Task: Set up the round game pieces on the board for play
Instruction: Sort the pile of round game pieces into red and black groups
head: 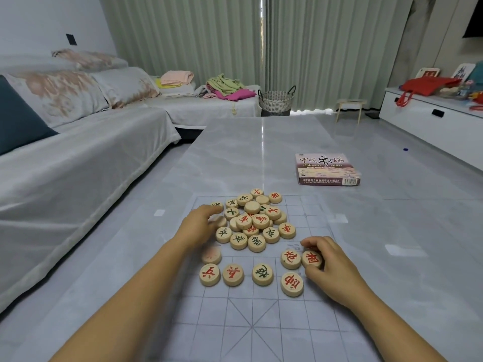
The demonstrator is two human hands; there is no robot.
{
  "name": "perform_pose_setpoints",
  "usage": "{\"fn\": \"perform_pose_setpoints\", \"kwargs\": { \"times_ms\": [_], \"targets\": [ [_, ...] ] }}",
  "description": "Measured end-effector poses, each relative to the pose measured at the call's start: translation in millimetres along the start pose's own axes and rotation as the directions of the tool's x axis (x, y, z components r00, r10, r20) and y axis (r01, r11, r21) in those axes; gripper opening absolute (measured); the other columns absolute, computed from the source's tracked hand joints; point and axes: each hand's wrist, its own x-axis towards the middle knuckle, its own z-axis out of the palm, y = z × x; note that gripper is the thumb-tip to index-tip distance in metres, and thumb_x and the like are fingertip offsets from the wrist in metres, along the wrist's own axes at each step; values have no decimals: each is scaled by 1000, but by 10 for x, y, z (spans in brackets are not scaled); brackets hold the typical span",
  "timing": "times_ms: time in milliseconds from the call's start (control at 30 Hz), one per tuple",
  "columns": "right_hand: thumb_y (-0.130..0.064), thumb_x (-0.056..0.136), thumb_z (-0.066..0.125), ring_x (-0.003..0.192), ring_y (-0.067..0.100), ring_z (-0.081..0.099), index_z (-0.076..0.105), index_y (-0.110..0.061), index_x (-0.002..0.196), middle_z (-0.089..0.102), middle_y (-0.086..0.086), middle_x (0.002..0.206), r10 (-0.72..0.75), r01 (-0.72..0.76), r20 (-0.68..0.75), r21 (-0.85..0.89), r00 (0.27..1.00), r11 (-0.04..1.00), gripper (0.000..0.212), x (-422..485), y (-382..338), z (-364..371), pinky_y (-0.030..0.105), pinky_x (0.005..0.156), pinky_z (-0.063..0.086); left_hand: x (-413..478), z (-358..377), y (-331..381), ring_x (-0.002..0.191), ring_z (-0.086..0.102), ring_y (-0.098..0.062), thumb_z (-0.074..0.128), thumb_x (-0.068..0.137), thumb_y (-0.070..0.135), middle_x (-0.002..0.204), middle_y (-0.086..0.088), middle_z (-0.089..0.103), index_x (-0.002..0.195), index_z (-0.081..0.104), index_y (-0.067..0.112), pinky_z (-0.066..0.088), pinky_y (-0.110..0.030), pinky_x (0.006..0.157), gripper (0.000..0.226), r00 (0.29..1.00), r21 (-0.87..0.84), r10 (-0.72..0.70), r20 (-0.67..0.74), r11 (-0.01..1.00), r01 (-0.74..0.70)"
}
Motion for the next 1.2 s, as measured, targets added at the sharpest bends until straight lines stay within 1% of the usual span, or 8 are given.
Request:
{"fn": "perform_pose_setpoints", "kwargs": {
  "times_ms": [67,133,367,567,767,967,1100,1200],
  "targets": [
    [-11,82,56,110,4,44,47,-27,121,42,-16,112,0,0,-6,-2,1000,1000,43,5,7,4,20,90,40,117,-11,13,118,50,-28,50,93,22,131,-7,54,126,55,21,42,-40,99,34,992,175,34,120,983,-55],
    [-12,82,56,110,4,44,47,-28,120,42,-17,111,-2,2,-12,-10,1000,1000,42,15,12,5,19,88,39,134,-19,-2,111,53,-27,54,91,25,124,-8,58,122,58,20,44,-38,96,32,991,195,32,127,979,-57],
    [-12,82,57,109,5,46,48,-27,119,44,-15,112,4,-4,-10,3,1000,1000,41,20,18,-2,20,87,39,-403,-93,-65,76,58,-16,50,94,26,88,-6,66,99,64,13,44,-23,67,20,991,-295,-131,-25,948,117],
    [-15,86,57,106,7,50,49,-32,110,50,-12,113,21,-19,-23,73,1000,997,31,-6,10,-2,23,87,42,-689,-128,-123,64,47,-17,48,94,30,67,-3,55,84,64,5,37,-28,62,31,945,-390,-326,-15,872,295],
    [-15,87,58,101,8,52,49,-33,104,54,-9,111,31,-27,-28,118,999,993,26,-20,5,-14,22,84,42,-844,-176,-145,82,58,-20,44,96,23,103,-8,60,122,52,15,47,-34,82,28,941,-377,-334,-52,879,291],
    [-13,87,58,96,3,52,51,-31,105,55,-6,111,24,-20,-29,149,999,989,26,-35,-5,-9,20,80,40,-1053,-175,-128,109,53,-19,56,90,20,127,-7,53,131,49,17,42,-31,98,41,957,-338,-289,18,899,278],
    [-15,90,54,101,8,49,54,-23,115,52,-8,113,-19,20,-73,10,997,1000,27,-29,-83,-13,25,86,40,-1074,-165,-73,108,49,-15,59,88,26,132,-5,48,137,40,19,42,-29,98,53,977,-216,-208,49,953,214],
    [-15,90,52,110,12,47,57,-21,113,50,-12,109,-184,171,-103,-126,977,977,24,69,-276,-8,27,92,38,-1048,-185,-75,114,49,-17,62,86,30,136,-3,44,139,35,21,42,-29,98,61,980,-134,-181,85,972,191]
  ]
}}
